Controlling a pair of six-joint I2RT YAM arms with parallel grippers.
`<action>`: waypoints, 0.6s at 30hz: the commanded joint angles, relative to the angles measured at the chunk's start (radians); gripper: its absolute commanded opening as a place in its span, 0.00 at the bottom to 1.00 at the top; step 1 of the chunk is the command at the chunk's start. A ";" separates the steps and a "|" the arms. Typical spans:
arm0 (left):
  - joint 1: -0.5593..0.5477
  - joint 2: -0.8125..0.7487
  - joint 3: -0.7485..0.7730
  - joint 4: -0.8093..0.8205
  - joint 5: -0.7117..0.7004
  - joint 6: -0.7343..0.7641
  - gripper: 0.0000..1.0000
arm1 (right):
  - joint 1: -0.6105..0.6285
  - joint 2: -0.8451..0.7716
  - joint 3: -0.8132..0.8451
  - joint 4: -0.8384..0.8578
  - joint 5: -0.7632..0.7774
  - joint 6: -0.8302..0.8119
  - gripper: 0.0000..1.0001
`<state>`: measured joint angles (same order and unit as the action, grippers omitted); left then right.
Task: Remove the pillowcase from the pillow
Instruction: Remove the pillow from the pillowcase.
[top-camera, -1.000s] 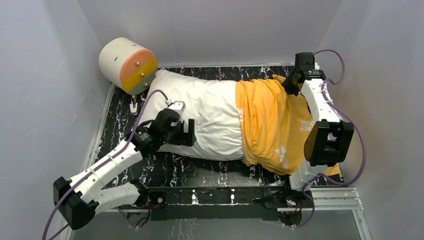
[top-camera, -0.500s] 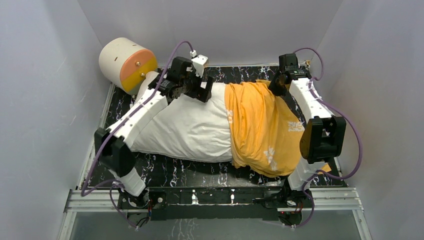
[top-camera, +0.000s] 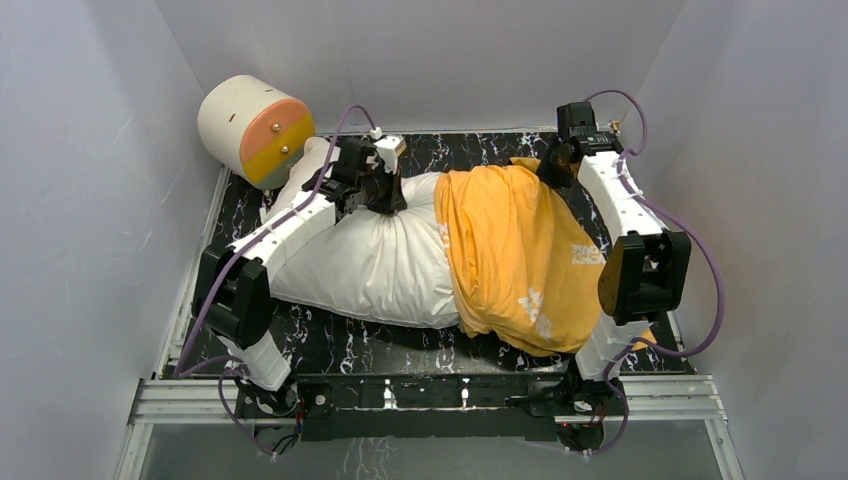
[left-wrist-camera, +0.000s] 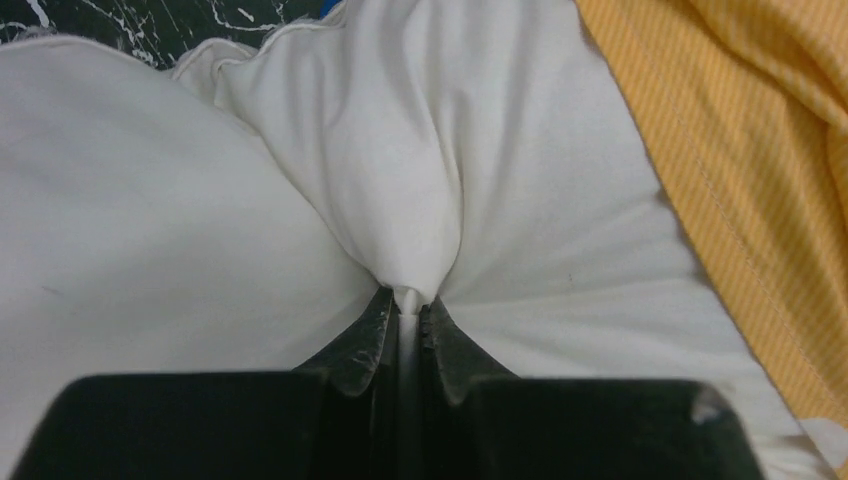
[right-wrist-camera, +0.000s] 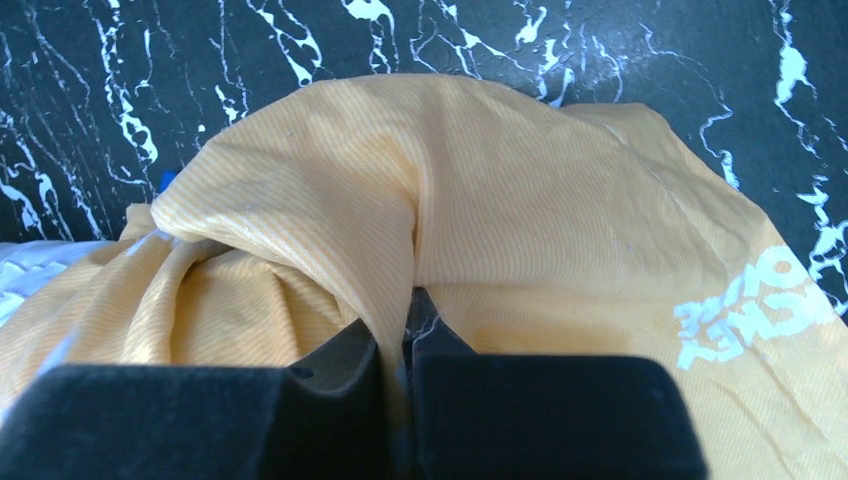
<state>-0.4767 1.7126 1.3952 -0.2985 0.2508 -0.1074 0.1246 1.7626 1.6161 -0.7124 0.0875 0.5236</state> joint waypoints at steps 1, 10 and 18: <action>0.056 -0.022 -0.194 -0.145 -0.047 -0.171 0.00 | -0.018 -0.032 0.076 -0.033 0.115 0.044 0.16; 0.085 -0.118 -0.347 -0.051 -0.023 -0.247 0.00 | -0.241 -0.143 -0.179 0.077 -0.115 0.209 0.18; 0.085 -0.087 -0.347 -0.030 -0.003 -0.261 0.00 | -0.294 -0.202 -0.291 0.147 -0.243 0.234 0.29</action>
<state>-0.4160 1.5661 1.1263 -0.0574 0.3283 -0.3908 -0.1593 1.6215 1.3460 -0.6453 -0.1059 0.7361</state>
